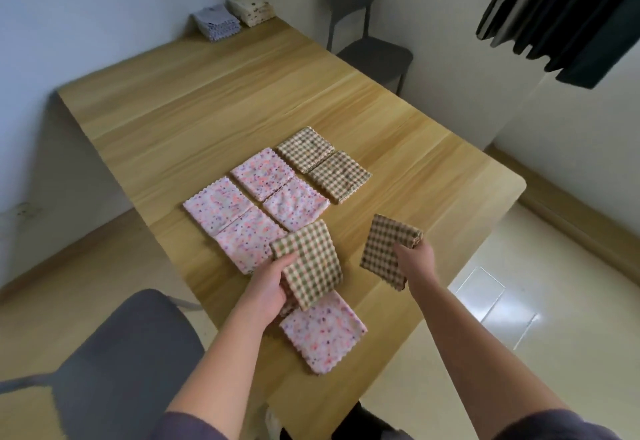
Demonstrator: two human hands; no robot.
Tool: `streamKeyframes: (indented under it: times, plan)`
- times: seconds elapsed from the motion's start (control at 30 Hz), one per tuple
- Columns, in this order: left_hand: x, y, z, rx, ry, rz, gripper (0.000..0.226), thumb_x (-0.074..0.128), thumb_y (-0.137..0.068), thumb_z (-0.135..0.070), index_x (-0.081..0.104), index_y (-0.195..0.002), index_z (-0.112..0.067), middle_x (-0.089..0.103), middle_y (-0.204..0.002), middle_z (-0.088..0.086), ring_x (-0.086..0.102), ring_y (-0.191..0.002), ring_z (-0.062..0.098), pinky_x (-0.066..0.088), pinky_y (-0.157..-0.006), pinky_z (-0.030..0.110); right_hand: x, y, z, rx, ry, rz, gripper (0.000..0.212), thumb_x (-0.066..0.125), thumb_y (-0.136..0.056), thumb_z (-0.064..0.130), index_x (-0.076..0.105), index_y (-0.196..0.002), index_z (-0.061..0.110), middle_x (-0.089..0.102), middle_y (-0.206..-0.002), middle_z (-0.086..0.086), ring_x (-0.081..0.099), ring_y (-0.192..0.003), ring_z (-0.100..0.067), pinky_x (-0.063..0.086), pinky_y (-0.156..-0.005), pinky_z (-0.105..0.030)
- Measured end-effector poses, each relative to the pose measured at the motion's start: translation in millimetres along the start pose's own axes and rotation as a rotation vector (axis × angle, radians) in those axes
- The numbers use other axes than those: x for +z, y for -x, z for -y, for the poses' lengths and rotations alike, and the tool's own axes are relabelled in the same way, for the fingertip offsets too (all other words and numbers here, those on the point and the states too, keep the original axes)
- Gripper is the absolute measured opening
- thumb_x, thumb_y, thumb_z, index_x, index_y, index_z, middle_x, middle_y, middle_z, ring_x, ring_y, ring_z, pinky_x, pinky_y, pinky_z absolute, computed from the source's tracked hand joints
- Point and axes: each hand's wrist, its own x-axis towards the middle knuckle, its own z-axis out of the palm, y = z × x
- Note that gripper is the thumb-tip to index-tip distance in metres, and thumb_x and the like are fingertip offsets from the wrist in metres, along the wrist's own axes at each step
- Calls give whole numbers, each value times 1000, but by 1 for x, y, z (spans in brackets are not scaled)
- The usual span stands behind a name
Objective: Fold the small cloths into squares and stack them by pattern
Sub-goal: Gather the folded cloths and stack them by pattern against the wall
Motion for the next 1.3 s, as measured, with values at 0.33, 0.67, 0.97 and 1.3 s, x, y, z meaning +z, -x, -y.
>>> streamKeyframes:
  times: [0.33,0.67,0.97,1.3]
  plan:
    - [-57,15,-44,59,51,46,19,45,-97,-8,62,-106,-10,69,-107,11,63,-100,23,49,-82,39,29,67,21,8,-155,134,6,54,-93,9,58,-97,12,64,-85,-2,61,-73,-15,50,-57,-28]
    - [-118,-8,-117,-31,-120,135,17,45,-96,-7,60,-105,-7,70,-102,12,65,-96,24,49,-75,38,114,135,23,97,-297,34,8,54,-95,11,61,-96,6,68,-86,-8,66,-73,-19,51,-54,-28]
    - [-129,-7,-119,-76,-142,177,20,45,-97,-8,56,-113,-5,66,-110,15,62,-103,26,49,-77,39,117,157,20,92,-302,8,5,55,-95,10,60,-94,10,67,-87,-6,66,-76,-20,51,-57,-29]
    - [-134,8,-147,4,-169,140,19,45,-97,-9,58,-112,-5,67,-107,15,63,-97,26,49,-73,40,106,160,36,102,-282,52,10,55,-94,11,61,-101,7,68,-96,-13,65,-95,-34,54,-88,-50]
